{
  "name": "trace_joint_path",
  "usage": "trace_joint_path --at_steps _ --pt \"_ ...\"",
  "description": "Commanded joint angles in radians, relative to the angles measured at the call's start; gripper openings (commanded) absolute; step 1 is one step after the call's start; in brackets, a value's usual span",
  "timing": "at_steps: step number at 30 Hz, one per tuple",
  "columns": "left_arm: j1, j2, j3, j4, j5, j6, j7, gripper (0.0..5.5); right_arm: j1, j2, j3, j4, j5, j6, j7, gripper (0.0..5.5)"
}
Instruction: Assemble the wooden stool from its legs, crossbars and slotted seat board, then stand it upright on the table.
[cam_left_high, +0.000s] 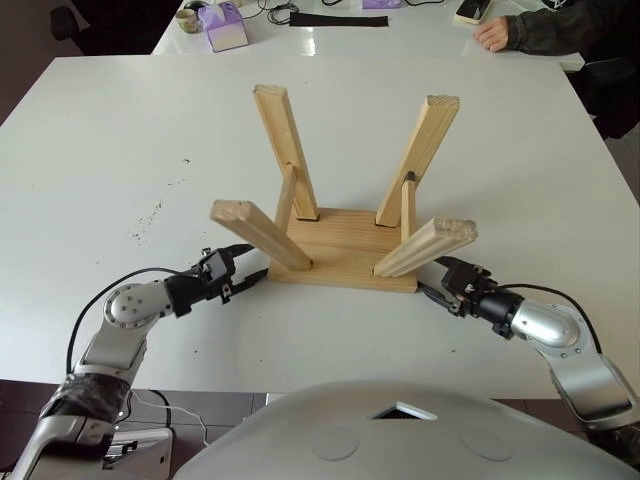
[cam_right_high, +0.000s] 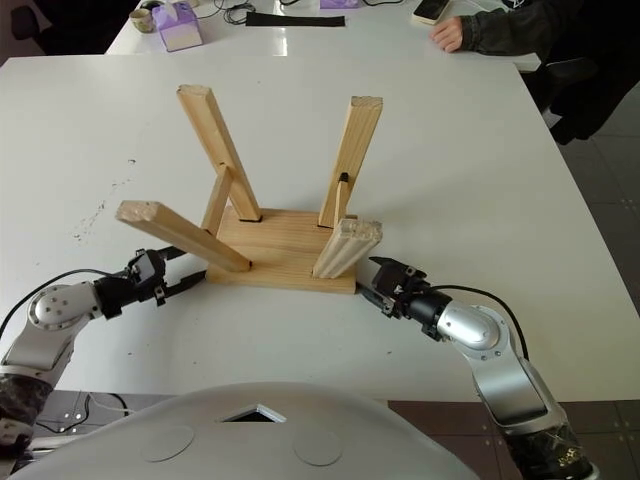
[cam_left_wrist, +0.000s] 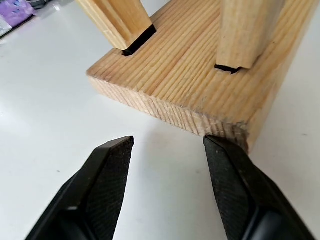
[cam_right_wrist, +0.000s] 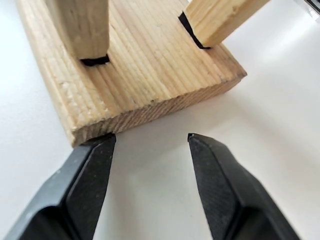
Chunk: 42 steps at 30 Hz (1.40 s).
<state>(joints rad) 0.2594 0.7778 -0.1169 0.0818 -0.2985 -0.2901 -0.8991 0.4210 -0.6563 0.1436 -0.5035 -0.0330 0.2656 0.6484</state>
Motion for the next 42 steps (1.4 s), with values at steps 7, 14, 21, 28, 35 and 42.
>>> trace_joint_path --at_steps 7,14,21,28,35,42 --pt "0.093 0.152 0.153 -0.447 -0.303 0.346 -0.142 2.62 0.037 -0.083 -0.177 -0.336 0.252 0.138 0.117 2.70" --pt "0.090 0.192 0.237 -0.496 -0.368 0.483 -0.219 2.62 0.000 -0.130 -0.223 -0.375 0.310 0.181 0.155 2.70" --pt "0.054 0.246 0.363 -0.549 -0.496 0.660 -0.298 2.62 -0.043 -0.160 -0.303 -0.417 0.428 0.240 0.192 2.70" --pt "-0.023 0.273 0.336 -0.429 -0.371 0.630 -0.416 2.62 -0.061 -0.191 -0.314 -0.420 0.475 0.259 0.210 2.70" --pt "0.030 0.233 0.258 -0.275 -0.127 0.386 -0.441 2.62 0.046 -0.235 -0.279 -0.292 0.396 0.164 0.292 2.70" --pt "-0.095 0.183 0.215 -0.050 0.017 0.203 -0.398 2.62 0.006 -0.224 -0.279 -0.066 0.349 0.055 0.319 2.70"
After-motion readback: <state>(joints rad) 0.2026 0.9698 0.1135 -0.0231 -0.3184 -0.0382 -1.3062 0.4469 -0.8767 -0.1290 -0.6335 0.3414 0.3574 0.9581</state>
